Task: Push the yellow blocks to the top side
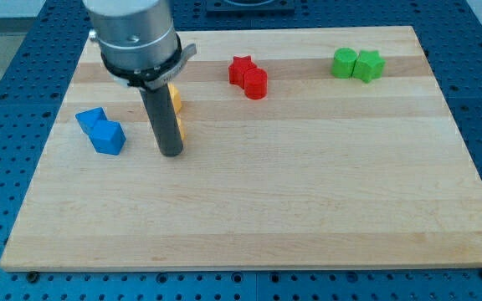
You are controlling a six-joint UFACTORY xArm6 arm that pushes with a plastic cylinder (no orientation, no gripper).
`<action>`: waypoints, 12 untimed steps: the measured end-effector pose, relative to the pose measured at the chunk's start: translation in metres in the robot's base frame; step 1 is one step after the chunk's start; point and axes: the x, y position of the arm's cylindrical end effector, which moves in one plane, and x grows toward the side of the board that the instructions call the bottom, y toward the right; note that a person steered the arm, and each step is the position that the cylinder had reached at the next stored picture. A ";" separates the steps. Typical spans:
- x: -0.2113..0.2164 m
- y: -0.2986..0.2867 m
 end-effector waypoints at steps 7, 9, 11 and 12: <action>-0.131 -0.015; -0.028 0.024; -0.035 -0.021; -0.057 -0.039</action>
